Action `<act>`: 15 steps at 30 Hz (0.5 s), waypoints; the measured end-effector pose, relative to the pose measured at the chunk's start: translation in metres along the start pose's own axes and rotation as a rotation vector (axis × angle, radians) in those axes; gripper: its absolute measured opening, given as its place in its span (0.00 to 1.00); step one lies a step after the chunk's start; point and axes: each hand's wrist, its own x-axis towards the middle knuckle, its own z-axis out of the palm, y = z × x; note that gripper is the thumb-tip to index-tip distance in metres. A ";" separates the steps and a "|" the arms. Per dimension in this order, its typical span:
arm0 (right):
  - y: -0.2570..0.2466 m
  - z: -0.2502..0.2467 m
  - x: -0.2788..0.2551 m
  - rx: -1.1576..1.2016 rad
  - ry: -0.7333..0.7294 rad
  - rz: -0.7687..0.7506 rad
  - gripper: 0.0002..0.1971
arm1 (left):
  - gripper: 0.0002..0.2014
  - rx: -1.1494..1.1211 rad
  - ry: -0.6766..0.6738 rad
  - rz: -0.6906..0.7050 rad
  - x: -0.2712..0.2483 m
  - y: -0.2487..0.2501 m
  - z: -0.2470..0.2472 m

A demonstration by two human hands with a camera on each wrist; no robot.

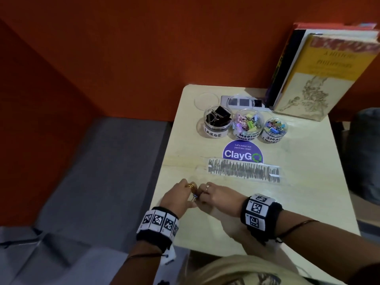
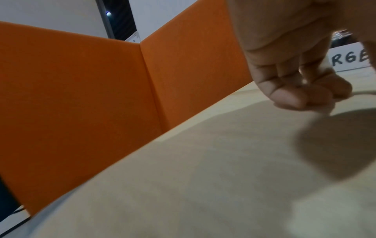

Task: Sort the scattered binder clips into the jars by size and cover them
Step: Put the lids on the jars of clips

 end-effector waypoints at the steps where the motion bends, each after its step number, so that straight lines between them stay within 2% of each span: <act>1: 0.002 -0.002 -0.005 -0.058 -0.004 0.005 0.08 | 0.16 0.008 0.009 0.007 0.002 0.003 -0.001; 4: 0.011 -0.005 -0.017 -0.176 0.000 0.067 0.13 | 0.14 -0.027 0.024 0.002 0.013 0.013 -0.001; 9: 0.032 -0.019 -0.032 -0.138 -0.056 0.341 0.11 | 0.16 -0.050 0.078 0.058 0.044 0.028 0.005; 12: 0.039 -0.028 -0.043 -0.074 -0.100 0.446 0.12 | 0.14 -0.091 0.107 0.051 0.062 0.047 -0.001; 15: 0.052 -0.028 -0.057 0.007 -0.075 0.545 0.14 | 0.14 -0.100 0.144 0.082 0.080 0.072 -0.014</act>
